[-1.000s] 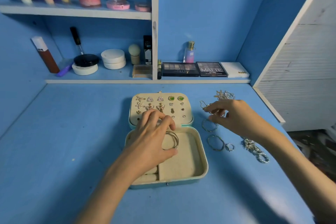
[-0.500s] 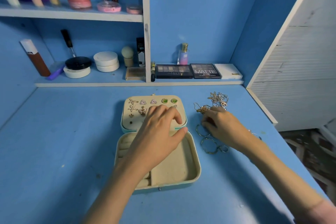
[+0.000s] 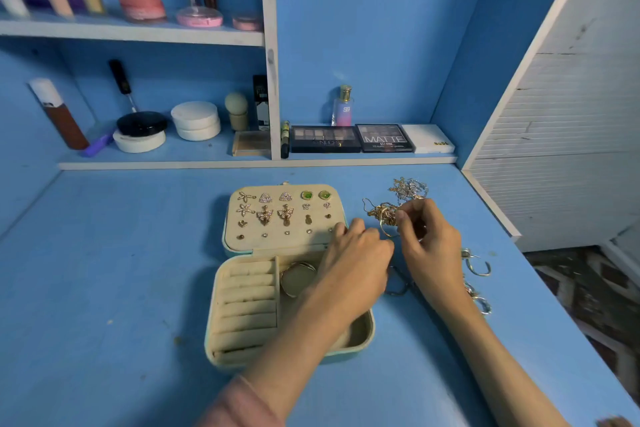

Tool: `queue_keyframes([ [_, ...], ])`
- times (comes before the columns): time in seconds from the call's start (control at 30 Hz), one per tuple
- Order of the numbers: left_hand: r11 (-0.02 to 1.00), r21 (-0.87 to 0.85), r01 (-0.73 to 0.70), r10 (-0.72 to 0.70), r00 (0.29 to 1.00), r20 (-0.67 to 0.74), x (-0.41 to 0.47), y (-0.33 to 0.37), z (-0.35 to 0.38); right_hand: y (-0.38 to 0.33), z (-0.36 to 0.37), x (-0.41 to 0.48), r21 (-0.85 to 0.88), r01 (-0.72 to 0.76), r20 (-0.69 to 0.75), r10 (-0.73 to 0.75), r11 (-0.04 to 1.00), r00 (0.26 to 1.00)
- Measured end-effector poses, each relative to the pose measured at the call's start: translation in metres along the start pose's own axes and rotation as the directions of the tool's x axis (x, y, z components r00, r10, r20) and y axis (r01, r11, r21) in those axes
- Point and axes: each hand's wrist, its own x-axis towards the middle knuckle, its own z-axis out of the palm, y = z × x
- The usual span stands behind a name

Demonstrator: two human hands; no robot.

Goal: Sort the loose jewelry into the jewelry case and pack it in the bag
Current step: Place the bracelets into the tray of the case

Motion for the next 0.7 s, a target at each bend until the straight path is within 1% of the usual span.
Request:
queue_keyframes([
  [0.13,0.998,0.065,-0.013,0.01,0.999,0.032,0.003,0.002,0.001,0.001,0.001,-0.003,0.029,0.014,-0.035,-0.013,0.999,0.999],
  [0.23,0.994,0.102,-0.035,0.029,0.998,0.057,0.003,0.003,0.0,0.001,0.001,-0.004,0.064,-0.024,-0.053,0.027,0.998,0.998],
  [0.3,0.996,0.078,-0.034,0.032,0.999,0.033,0.002,0.002,-0.001,0.001,-0.001,-0.002,0.107,-0.061,-0.075,0.069,0.992,0.995],
  [0.33,0.999,0.034,-0.019,0.019,1.0,0.01,0.001,0.0,-0.002,0.001,-0.002,-0.001,0.134,-0.079,-0.085,0.091,0.988,0.992],
  [0.4,0.992,-0.123,0.021,-0.027,0.998,-0.054,-0.004,-0.006,-0.009,0.003,-0.005,0.0,0.186,-0.103,-0.091,0.122,0.977,0.988],
  [0.47,0.953,-0.301,0.044,-0.083,0.989,-0.118,-0.016,-0.016,-0.023,0.003,-0.006,0.0,0.212,-0.109,-0.087,0.13,0.971,0.988],
  [0.5,0.935,-0.351,0.057,-0.106,0.987,-0.124,-0.024,-0.022,-0.031,0.002,-0.007,-0.001,0.222,-0.106,-0.083,0.128,0.969,0.988],
  [0.53,0.925,-0.374,0.071,-0.119,0.987,-0.108,-0.033,-0.029,-0.038,0.0,-0.006,-0.002,0.229,-0.102,-0.078,0.122,0.968,0.989],
  [0.6,0.918,-0.376,0.122,-0.138,0.99,-0.015,-0.053,-0.042,-0.046,-0.003,-0.005,-0.004,0.232,-0.094,-0.051,0.109,0.968,0.993],
  [0.7,0.937,-0.306,0.169,-0.142,0.984,0.108,-0.075,-0.058,-0.043,-0.008,-0.002,-0.008,0.187,-0.066,0.024,0.063,0.98,0.998],
])
